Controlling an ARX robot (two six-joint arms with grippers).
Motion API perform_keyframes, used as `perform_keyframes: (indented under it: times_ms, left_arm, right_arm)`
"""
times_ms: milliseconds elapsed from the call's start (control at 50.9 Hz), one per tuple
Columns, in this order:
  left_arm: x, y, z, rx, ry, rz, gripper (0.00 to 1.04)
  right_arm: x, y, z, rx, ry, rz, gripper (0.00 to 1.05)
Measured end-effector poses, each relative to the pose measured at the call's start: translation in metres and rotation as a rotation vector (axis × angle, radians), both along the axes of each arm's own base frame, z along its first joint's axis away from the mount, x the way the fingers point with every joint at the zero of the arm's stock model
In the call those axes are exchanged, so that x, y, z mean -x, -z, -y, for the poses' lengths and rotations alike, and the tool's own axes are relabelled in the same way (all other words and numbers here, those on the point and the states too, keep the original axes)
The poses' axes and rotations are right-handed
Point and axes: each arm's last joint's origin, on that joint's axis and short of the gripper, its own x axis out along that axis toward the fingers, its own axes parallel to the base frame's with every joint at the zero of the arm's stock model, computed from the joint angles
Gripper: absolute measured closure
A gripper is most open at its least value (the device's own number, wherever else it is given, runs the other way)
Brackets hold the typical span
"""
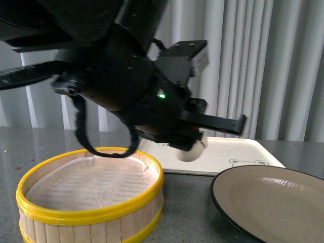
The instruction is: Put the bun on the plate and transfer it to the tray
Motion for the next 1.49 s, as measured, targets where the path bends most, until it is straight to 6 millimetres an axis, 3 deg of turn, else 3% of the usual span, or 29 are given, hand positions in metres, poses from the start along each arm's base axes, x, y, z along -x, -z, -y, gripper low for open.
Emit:
perform_keyframes:
  times_ms: [197,374,590,1101,1259,1495]
  left_arm:
    - [0.000,0.016,0.043,-0.013,0.096,-0.042,1.00]
    - [0.002,0.033,0.073,-0.062,0.123,-0.081,1.00]
    - [0.006,0.039,0.101,-0.078,0.151,-0.105,1.00]
    - [0.007,0.059,0.129,-0.135,0.143,-0.126,0.99]
    - [0.008,0.057,0.131,-0.117,0.145,-0.145,0.80]
    - [0.012,0.052,0.136,-0.062,0.164,-0.165,0.39]
  right_arm:
    - [0.000,0.000,0.000,0.000,0.000,0.000,0.09]
    - [0.000,0.000,0.000,0.000,0.000,0.000,0.09]
    - [0.000,0.000,0.000,0.000,0.000,0.000,0.09]
    - [0.000,0.000,0.000,0.000,0.000,0.000,0.09]
    - [0.000,0.000,0.000,0.000,0.000,0.000,0.09]
    - [0.000,0.000,0.000,0.000,0.000,0.000,0.09]
